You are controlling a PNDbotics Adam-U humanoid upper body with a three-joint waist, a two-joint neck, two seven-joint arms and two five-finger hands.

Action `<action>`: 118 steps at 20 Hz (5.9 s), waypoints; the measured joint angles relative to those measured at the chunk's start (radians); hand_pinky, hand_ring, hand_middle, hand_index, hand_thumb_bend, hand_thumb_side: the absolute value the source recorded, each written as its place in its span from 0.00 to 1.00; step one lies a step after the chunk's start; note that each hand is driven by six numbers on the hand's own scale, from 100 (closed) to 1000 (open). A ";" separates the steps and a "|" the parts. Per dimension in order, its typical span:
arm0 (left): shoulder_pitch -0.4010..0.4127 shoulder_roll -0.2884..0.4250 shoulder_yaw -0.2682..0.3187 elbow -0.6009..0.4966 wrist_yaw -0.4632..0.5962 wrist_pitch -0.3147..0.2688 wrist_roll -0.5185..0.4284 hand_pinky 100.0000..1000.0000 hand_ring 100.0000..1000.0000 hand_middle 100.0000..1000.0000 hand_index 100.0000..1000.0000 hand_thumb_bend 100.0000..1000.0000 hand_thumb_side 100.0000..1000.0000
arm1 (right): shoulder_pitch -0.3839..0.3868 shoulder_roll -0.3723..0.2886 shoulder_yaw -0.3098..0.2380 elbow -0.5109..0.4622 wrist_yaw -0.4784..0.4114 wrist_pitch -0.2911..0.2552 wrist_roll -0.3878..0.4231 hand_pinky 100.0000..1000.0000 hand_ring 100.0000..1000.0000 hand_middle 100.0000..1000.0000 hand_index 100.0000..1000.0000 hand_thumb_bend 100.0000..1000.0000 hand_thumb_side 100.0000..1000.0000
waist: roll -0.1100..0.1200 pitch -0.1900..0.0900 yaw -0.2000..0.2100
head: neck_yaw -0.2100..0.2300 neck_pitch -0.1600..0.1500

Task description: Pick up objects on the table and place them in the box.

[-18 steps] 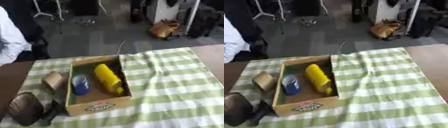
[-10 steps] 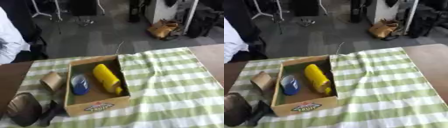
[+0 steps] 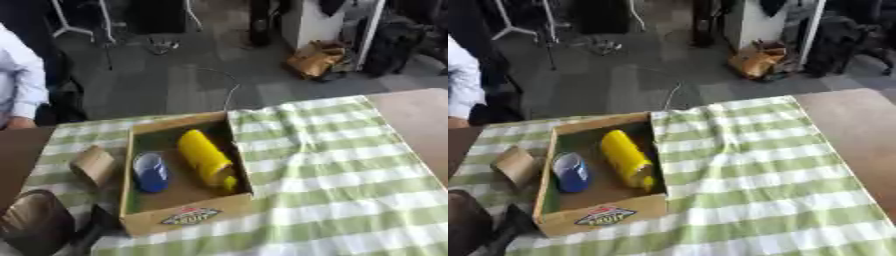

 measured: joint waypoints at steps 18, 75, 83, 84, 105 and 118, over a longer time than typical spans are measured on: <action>0.054 0.045 0.017 0.003 -0.204 0.309 -0.298 0.94 0.98 0.95 0.97 0.17 1.00 | 0.008 0.000 -0.006 0.000 -0.012 0.000 0.000 0.79 0.99 0.91 0.92 0.00 1.00 | 0.001 -0.011 0.004 | 0.115 0.001; -0.144 0.347 -0.120 0.750 -0.307 0.350 -1.620 1.00 1.00 1.00 1.00 0.95 0.63 | 0.009 0.010 0.032 0.000 -0.032 -0.004 0.004 0.77 0.98 0.88 0.81 0.00 1.00 | 0.018 -0.022 -0.039 | 0.108 -0.007; -0.179 0.333 -0.126 0.851 -0.293 0.379 -1.626 1.00 1.00 1.00 1.00 1.00 0.65 | 0.008 0.017 0.039 0.000 -0.036 -0.005 0.005 0.77 0.97 0.87 0.78 0.00 1.00 | 0.018 -0.017 -0.049 | 0.117 -0.008; -0.186 0.330 -0.126 0.865 -0.293 0.385 -1.632 1.00 1.00 1.00 1.00 0.99 0.61 | 0.008 0.018 0.041 0.000 -0.037 -0.005 0.005 0.77 0.97 0.87 0.78 0.00 1.00 | 0.018 -0.016 -0.052 | 0.118 -0.008; -0.281 0.305 -0.125 1.046 -0.361 0.432 -1.696 1.00 1.00 1.00 1.00 0.94 0.56 | 0.008 0.035 0.056 0.000 -0.053 -0.011 0.012 0.76 0.97 0.86 0.74 0.00 1.00 | 0.014 -0.009 -0.082 | 0.143 -0.009; -0.266 0.318 -0.149 1.026 -0.355 0.425 -1.717 1.00 1.00 1.00 1.00 0.94 0.53 | 0.015 0.037 0.056 0.000 -0.058 -0.008 0.010 0.75 0.97 0.86 0.74 0.00 1.00 | 0.018 -0.009 -0.075 | 0.142 -0.008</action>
